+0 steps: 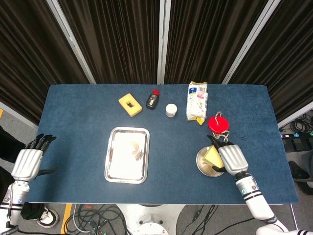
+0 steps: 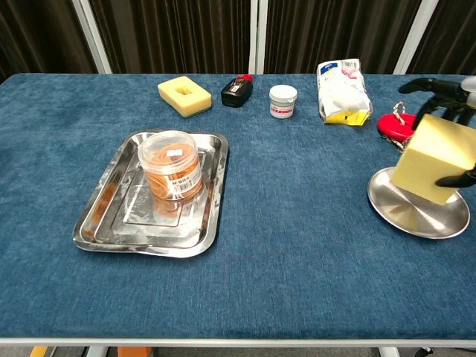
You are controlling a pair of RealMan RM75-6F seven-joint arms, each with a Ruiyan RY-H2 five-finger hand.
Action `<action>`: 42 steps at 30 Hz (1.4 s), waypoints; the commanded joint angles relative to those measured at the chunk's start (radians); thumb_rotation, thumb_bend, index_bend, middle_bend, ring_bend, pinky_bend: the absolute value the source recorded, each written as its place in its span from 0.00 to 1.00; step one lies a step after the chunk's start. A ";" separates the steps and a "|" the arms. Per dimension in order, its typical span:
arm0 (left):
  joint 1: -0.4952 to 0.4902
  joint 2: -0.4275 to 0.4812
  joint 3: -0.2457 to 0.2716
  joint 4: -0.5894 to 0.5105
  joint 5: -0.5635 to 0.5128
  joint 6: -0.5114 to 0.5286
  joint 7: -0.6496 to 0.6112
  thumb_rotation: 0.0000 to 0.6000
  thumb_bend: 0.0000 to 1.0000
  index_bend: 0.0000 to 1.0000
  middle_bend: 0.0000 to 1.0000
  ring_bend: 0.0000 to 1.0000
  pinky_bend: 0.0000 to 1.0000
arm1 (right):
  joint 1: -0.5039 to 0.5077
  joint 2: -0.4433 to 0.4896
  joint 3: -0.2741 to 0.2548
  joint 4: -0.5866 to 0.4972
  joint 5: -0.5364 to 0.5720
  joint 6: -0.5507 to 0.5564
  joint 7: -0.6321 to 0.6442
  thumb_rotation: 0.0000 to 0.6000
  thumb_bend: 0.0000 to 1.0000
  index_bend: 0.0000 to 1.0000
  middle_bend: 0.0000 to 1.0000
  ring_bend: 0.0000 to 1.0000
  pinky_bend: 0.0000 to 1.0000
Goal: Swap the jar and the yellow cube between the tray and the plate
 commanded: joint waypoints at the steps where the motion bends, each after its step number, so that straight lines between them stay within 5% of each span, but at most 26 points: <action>1: -0.001 0.000 -0.001 -0.002 -0.001 -0.006 0.004 1.00 0.06 0.16 0.12 0.07 0.24 | -0.006 -0.009 -0.010 0.039 -0.001 -0.028 0.031 1.00 0.27 0.03 0.49 0.48 0.35; 10: 0.002 0.000 -0.007 -0.002 0.000 -0.012 0.008 1.00 0.06 0.16 0.12 0.07 0.24 | 0.003 -0.042 -0.005 0.095 0.010 -0.089 0.088 1.00 0.19 0.00 0.42 0.38 0.32; 13: 0.004 0.003 -0.009 -0.004 0.003 -0.009 0.006 1.00 0.06 0.16 0.12 0.07 0.24 | 0.006 -0.035 -0.009 0.095 -0.002 -0.109 0.113 1.00 0.12 0.00 0.33 0.27 0.27; 18: 0.008 0.005 -0.008 -0.004 0.006 -0.009 0.008 1.00 0.06 0.16 0.12 0.07 0.24 | 0.005 -0.016 -0.007 0.090 -0.021 -0.115 0.142 1.00 0.00 0.00 0.05 0.00 0.04; 23: 0.017 0.006 -0.009 -0.005 0.007 0.002 0.018 1.00 0.06 0.16 0.12 0.07 0.24 | -0.015 0.019 -0.008 0.065 -0.081 -0.072 0.196 1.00 0.00 0.00 0.00 0.00 0.00; 30: 0.050 0.021 0.001 0.004 0.040 0.064 0.059 1.00 0.05 0.16 0.12 0.07 0.23 | -0.136 0.084 -0.045 0.094 -0.239 0.170 0.187 1.00 0.00 0.00 0.00 0.00 0.00; 42: 0.103 0.047 0.019 0.003 0.032 0.099 0.089 1.00 0.05 0.16 0.12 0.07 0.21 | -0.319 0.072 -0.056 0.221 -0.211 0.386 0.122 1.00 0.00 0.00 0.00 0.00 0.00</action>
